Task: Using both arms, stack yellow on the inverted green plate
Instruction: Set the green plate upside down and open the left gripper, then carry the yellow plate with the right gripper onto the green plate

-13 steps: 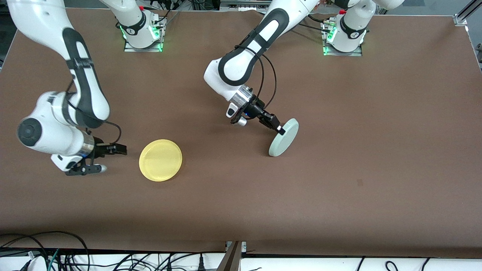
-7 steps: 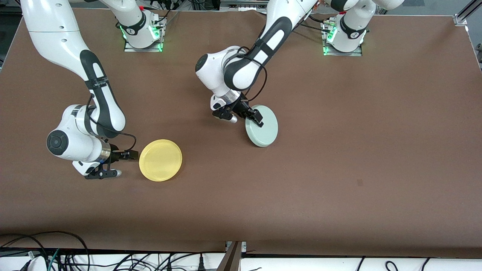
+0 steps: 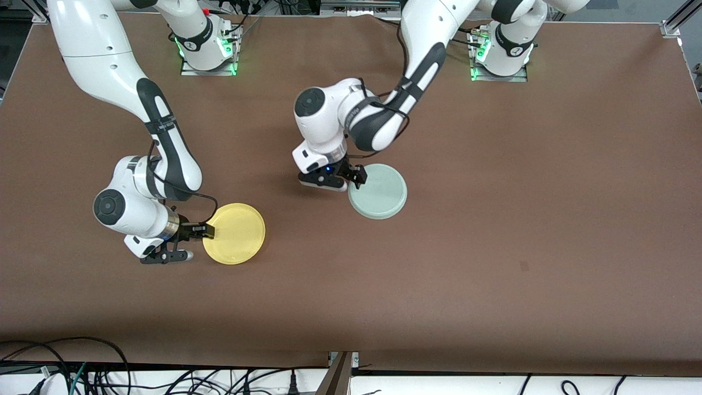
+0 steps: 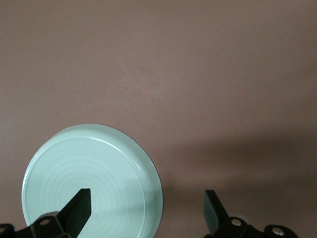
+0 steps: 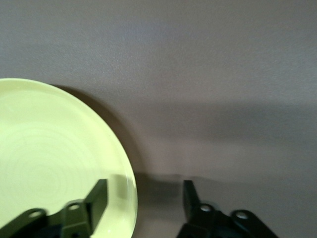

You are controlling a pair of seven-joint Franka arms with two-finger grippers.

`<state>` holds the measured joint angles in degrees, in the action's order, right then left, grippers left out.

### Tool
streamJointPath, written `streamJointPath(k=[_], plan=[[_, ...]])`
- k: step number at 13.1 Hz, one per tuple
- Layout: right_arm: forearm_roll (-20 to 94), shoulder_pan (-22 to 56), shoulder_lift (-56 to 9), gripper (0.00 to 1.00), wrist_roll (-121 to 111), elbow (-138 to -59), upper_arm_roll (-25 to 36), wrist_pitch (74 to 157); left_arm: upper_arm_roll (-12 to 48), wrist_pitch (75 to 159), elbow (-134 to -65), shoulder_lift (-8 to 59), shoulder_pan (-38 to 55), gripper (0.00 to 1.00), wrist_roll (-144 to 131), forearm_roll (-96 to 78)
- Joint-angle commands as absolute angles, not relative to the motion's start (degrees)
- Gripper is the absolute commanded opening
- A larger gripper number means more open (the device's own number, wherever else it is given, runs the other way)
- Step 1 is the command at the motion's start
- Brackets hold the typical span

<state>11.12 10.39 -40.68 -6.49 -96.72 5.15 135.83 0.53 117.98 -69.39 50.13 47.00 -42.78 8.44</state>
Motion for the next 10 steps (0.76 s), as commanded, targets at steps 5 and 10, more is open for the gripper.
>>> streamJointPath(k=[5,10], plan=[[15.3,10.5,-40.3,0.00,-6.8,-96.2,5.2,135.2,-0.3,109.5,-69.1,40.5,30.6,1.00,-40.6,3.4],[15.7,11.9,-40.0,0.00,1.5,-85.8,2.8,122.0,0.1,93.1,-69.3,31.2,18.3,1.00,-25.8,2.6]])
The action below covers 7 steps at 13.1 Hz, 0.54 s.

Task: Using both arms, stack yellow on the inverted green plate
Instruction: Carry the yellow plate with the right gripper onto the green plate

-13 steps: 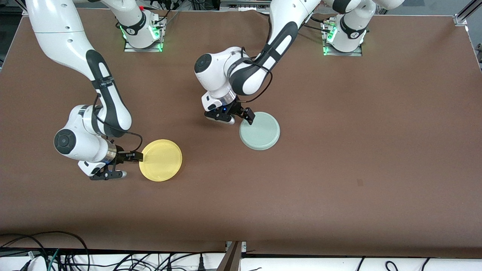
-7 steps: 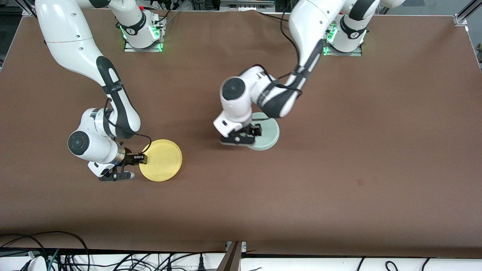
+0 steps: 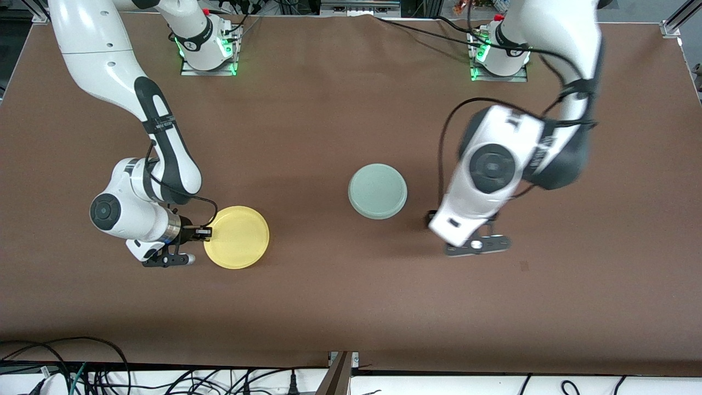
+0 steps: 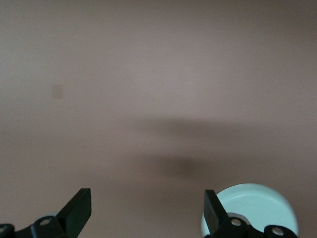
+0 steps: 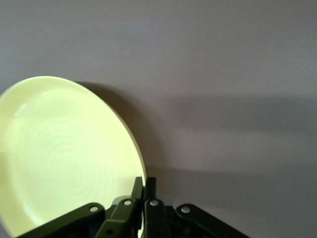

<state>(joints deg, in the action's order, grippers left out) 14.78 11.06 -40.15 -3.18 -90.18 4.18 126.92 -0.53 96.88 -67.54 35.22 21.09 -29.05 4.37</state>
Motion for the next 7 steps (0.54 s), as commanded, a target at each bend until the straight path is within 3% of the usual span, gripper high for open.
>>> streamJointPath(k=[1,4,7], plan=[[15.7,12.0,-40.0,0.00,5.4,-84.3,1.4,120.8,0.2,89.6,-69.7,29.0,16.0,1.00,-25.0,2.6],[15.6,13.4,-40.0,0.00,18.4,-81.9,-6.4,120.8,-1.0,83.8,-71.9,21.3,12.3,1.00,-14.3,1.2],[14.9,21.4,-40.0,0.00,31.3,-82.1,-9.8,123.8,-1.3,89.2,-85.6,9.2,8.3,1.00,-7.5,-0.4]])
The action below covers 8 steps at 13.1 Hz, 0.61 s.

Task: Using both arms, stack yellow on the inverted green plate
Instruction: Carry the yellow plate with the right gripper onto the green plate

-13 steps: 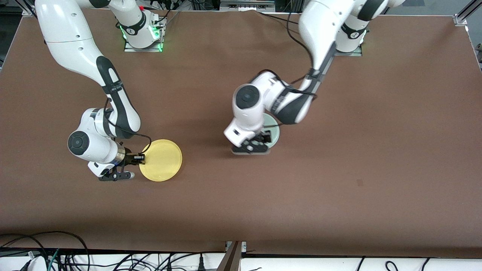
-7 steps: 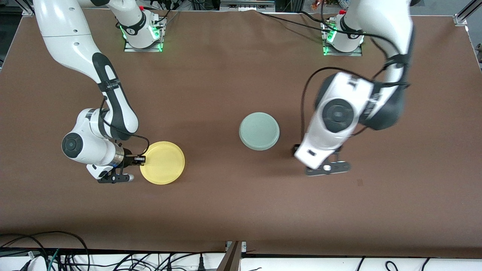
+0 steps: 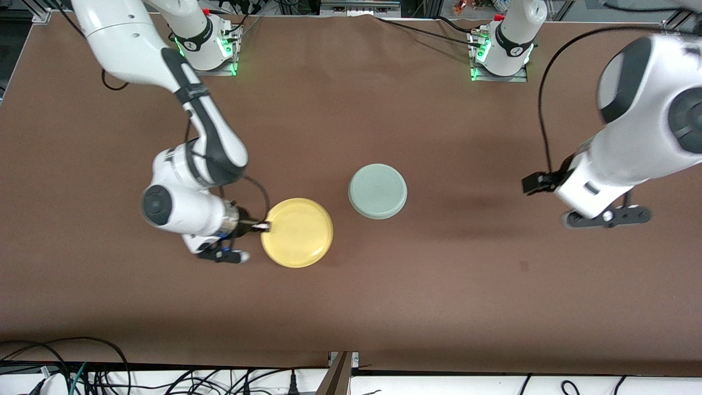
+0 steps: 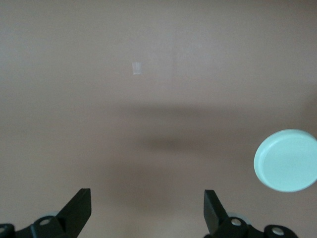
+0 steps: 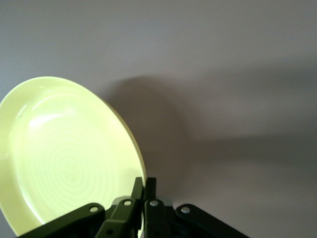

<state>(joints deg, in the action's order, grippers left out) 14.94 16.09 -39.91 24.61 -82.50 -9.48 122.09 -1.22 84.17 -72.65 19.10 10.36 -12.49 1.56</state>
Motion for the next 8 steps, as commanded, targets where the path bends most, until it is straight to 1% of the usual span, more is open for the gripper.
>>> streamJointPath(k=[1,3,5,6,7,8], plan=[[14.9,24.1,-40.0,0.00,34.8,-83.0,-9.7,125.4,-0.9,91.1,-89.3,5.9,5.3,1.00,-4.8,-0.5],[14.7,27.6,-39.0,0.00,39.1,-86.0,-9.8,128.0,-0.6,91.9,-91.1,3.6,1.7,1.00,-3.3,-0.5],[14.7,30.1,-37.2,0.00,41.2,-91.8,-10.0,133.9,-0.6,92.2,-92.3,1.9,1.1,1.00,-3.4,0.5],[14.7,31.0,-36.6,0.00,41.7,-94.0,-10.1,136.8,-0.6,94.8,-95.1,-0.4,0.8,1.00,-3.3,1.1],[14.7,31.8,-36.6,0.00,42.4,-95.3,-10.1,138.5,-0.6,95.9,-99.3,-3.5,0.4,1.00,-3.3,1.3],[14.7,32.6,-36.6,0.00,43.1,-95.4,-10.0,139.0,-0.1,94.9,-100.2,-4.1,0.4,1.00,-3.3,1.3]])
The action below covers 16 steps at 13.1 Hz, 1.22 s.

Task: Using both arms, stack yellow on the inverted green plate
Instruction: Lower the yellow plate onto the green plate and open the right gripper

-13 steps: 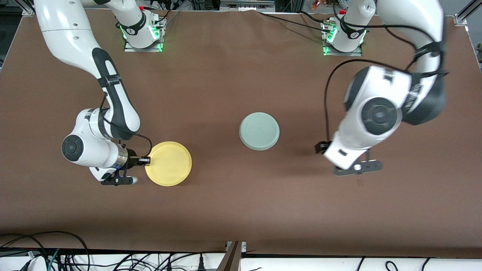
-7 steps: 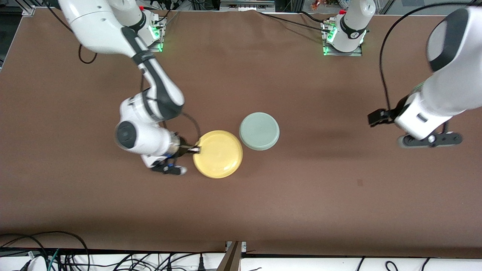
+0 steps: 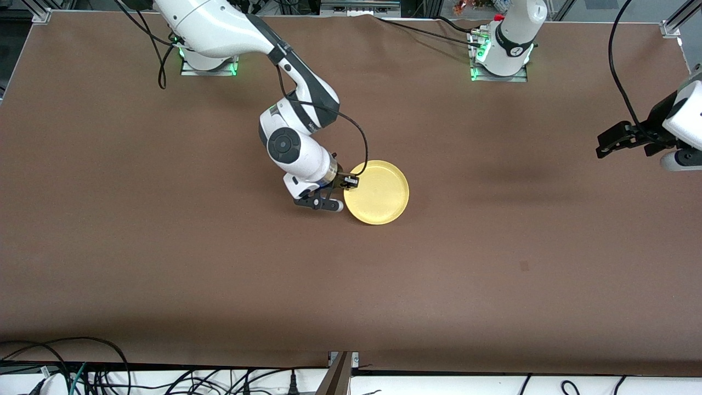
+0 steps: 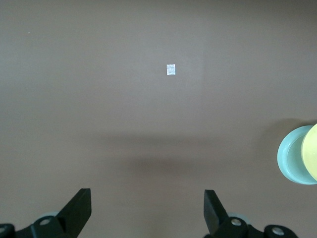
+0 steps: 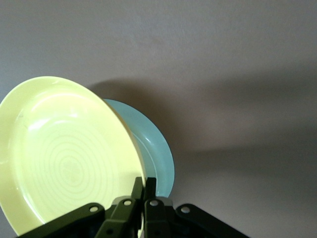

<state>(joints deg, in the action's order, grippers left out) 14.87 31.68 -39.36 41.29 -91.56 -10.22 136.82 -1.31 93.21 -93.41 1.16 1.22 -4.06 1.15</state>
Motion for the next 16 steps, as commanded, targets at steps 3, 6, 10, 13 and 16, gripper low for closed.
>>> streamJointPath(k=[3,6,10,13,16], plan=[[14.7,35.0,-37.0,0.00,45.3,-96.2,-9.9,141.5,0.5,94.7,-99.8,-3.8,0.4,1.00,-3.8,1.5],[14.5,35.9,-37.3,0.00,45.4,-98.0,-9.5,143.0,2.0,94.7,-99.6,-3.9,0.8,1.00,-4.0,3.8],[13.7,35.9,-37.8,0.14,45.4,-97.9,-9.0,143.4,3.1,94.5,-99.3,-4.0,0.8,1.00,-3.9,3.8],[13.9,35.5,-37.6,1.00,45.4,-97.4,-8.9,145.5,3.1,94.4,-99.3,-4.0,0.6,1.00,-3.7,3.8],[13.8,35.3,-31.2,1.00,44.6,-96.1,-3.6,138.3,3.1,94.4,-99.3,-4.0,0.6,1.00,-3.3,3.8]])
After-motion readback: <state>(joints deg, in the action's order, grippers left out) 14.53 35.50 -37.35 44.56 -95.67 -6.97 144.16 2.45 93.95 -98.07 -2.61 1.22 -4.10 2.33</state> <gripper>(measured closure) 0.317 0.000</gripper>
